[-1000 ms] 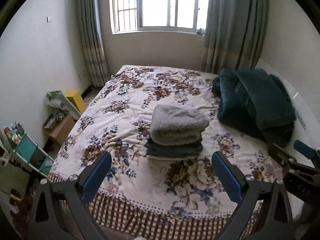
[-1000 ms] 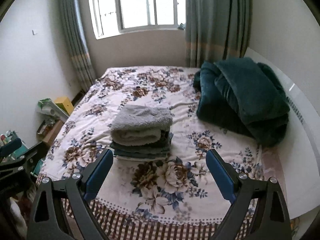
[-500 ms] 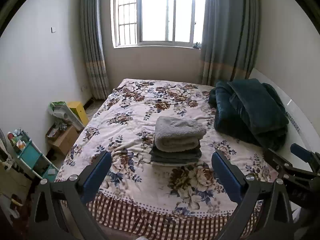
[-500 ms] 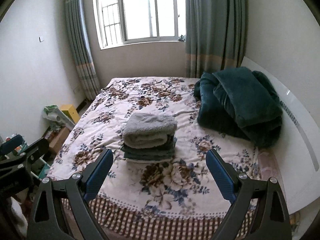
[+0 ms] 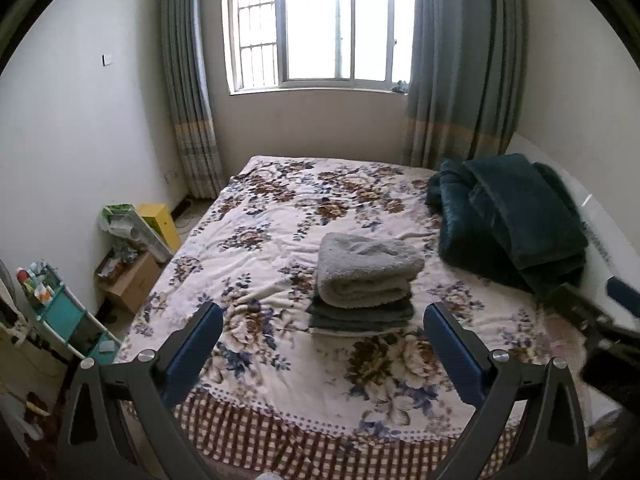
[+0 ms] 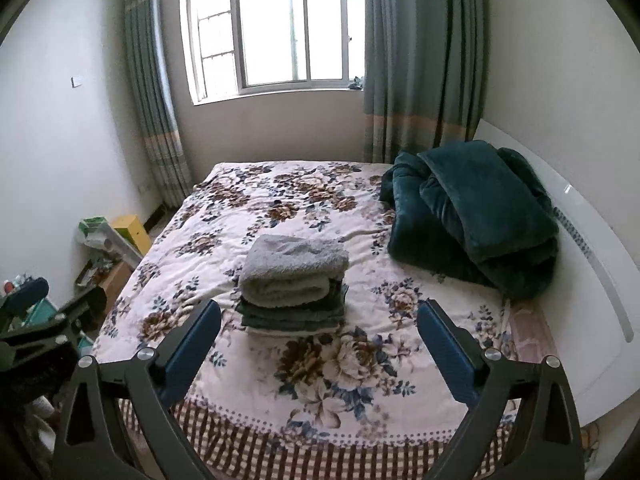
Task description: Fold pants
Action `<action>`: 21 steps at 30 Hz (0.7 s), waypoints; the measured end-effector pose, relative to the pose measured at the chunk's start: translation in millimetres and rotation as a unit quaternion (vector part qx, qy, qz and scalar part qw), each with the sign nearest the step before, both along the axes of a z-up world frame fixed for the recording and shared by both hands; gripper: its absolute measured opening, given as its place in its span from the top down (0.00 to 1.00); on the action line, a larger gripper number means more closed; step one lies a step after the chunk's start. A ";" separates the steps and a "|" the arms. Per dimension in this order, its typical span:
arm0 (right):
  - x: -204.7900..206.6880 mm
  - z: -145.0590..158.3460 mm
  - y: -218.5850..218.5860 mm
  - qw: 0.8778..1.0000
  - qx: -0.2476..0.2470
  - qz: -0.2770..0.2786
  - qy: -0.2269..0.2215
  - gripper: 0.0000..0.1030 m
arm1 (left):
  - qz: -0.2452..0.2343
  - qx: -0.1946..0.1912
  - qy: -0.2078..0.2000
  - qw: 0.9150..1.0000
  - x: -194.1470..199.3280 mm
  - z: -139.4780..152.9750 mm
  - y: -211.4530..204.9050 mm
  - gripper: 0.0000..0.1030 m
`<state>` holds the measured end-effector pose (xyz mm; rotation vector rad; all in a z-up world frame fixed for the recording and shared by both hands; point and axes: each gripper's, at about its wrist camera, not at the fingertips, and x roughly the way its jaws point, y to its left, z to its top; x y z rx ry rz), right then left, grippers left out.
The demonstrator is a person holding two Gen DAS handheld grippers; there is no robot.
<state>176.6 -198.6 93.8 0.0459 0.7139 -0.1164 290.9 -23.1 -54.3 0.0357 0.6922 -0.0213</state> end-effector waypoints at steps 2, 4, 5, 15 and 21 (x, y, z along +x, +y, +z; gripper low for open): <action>13.0 -1.9 -0.7 1.000 -0.001 -0.003 -0.001 0.03 | 0.002 0.005 0.003 1.000 9.5 -4.4 -2.1 0.00; 22.5 -4.5 -0.2 1.000 -0.008 -0.007 -0.004 0.03 | -0.001 0.002 0.011 1.000 20.6 -9.4 -2.8 0.00; 28.4 -6.6 -0.1 1.000 -0.012 -0.007 -0.002 0.03 | 0.000 0.002 0.012 1.000 24.6 -11.8 -3.3 0.00; 78.0 -41.5 -2.4 0.999 -0.015 -0.014 0.030 0.03 | 0.003 0.006 0.033 0.999 55.1 -25.4 -4.9 0.00; 90.9 -57.5 -5.1 0.999 -0.008 -0.019 0.044 0.03 | 0.005 0.011 0.035 0.999 59.9 -29.6 -5.4 0.00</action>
